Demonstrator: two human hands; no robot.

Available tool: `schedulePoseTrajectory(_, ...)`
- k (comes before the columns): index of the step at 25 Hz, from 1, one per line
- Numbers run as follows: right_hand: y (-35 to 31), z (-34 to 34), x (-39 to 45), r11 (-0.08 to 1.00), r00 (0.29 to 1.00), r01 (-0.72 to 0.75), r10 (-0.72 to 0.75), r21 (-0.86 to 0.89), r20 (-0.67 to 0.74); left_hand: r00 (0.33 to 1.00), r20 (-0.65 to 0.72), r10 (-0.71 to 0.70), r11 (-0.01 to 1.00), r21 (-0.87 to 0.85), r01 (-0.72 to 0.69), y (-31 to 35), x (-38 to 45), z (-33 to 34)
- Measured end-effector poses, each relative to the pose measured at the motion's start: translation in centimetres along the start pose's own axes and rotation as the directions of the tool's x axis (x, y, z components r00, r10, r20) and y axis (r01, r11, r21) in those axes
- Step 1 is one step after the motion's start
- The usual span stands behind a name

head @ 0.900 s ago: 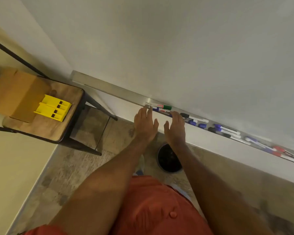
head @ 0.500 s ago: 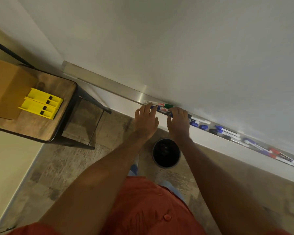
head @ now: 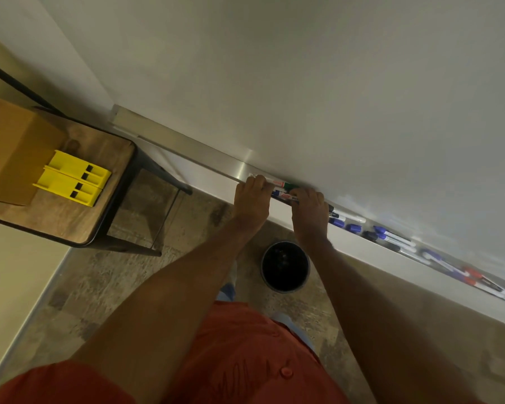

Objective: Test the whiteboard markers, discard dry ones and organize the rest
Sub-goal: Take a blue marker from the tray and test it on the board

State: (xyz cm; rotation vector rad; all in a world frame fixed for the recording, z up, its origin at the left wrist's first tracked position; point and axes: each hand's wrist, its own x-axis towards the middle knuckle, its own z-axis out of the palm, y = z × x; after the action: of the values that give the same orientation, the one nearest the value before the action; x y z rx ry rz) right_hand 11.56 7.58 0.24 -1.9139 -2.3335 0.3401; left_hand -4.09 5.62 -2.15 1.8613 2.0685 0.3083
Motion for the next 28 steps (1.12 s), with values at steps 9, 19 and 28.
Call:
schedulePoseTrajectory(9,-0.4,-0.5,0.3,0.997,1.0,0.015,-0.013,-0.076,0.023,0.998,-0.052,-0.041,0.994,-0.108,0.035,0.1,0.3,-1.4)
schedulePoseTrajectory(19,-1.7,-3.8,-0.8,0.995,0.999,0.045,-0.043,0.084,-0.028,0.925,0.241,-0.293,0.624,-0.685,0.376,0.1,-0.4,-6.1)
schedulePoseTrajectory(28,-4.6,-9.9,-4.7,0.692,0.975,-0.152,-0.011,0.706,0.221,0.817,0.433,-0.382,-0.08,-0.896,0.438,2.2,-3.4,-13.2)
